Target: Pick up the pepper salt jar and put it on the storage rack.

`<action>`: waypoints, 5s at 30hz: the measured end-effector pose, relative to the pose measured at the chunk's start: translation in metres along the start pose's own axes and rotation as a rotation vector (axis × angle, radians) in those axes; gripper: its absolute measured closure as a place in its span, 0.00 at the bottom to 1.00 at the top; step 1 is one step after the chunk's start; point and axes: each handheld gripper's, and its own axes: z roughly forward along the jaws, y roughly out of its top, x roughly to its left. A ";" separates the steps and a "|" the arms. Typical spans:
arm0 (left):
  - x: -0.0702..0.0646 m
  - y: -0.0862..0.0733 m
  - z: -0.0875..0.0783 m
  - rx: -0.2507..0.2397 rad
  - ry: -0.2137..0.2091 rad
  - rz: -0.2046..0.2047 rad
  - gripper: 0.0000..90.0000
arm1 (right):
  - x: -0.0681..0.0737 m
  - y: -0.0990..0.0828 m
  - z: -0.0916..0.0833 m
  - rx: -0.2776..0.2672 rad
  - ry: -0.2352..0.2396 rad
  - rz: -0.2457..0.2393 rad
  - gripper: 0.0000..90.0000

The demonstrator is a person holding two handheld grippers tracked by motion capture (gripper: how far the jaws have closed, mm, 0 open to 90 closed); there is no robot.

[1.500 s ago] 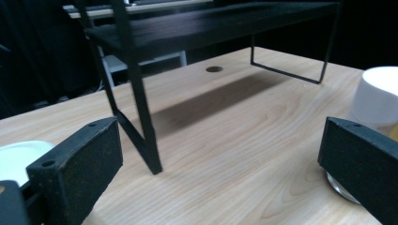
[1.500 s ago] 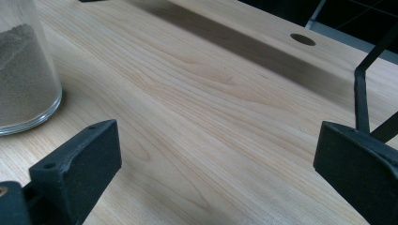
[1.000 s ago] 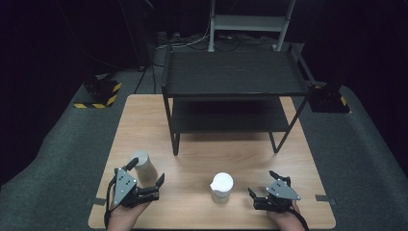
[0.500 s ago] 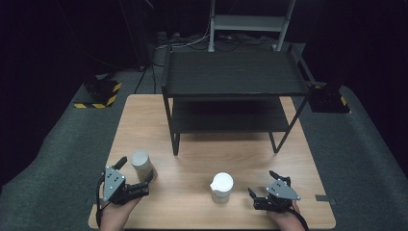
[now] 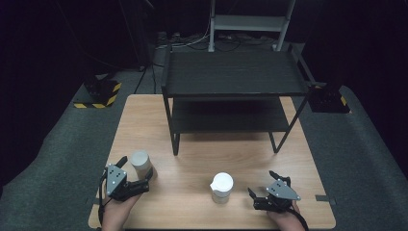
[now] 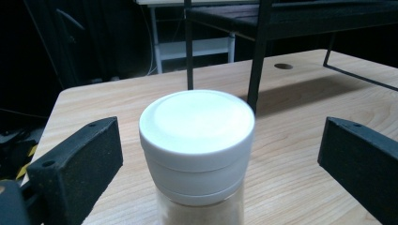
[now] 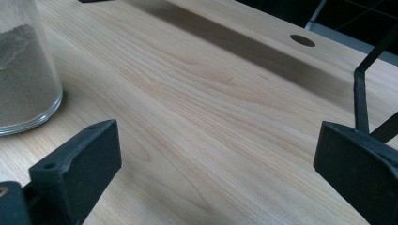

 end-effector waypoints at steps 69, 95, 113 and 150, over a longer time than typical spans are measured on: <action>0.019 -0.020 0.017 -0.014 -0.050 -0.072 0.37 | -0.009 0.001 -0.002 0.014 0.022 0.078 0.00; 0.000 0.007 0.005 -0.070 -0.117 -0.075 0.37 | -0.010 0.001 -0.002 0.018 0.028 0.079 0.00; -0.011 0.055 0.004 -0.127 -0.156 -0.056 0.37 | -0.013 0.000 -0.002 0.015 0.038 0.084 0.00; -0.026 0.133 0.017 -0.223 -0.226 -0.029 0.37 | -0.012 0.000 -0.002 0.014 0.036 0.078 0.00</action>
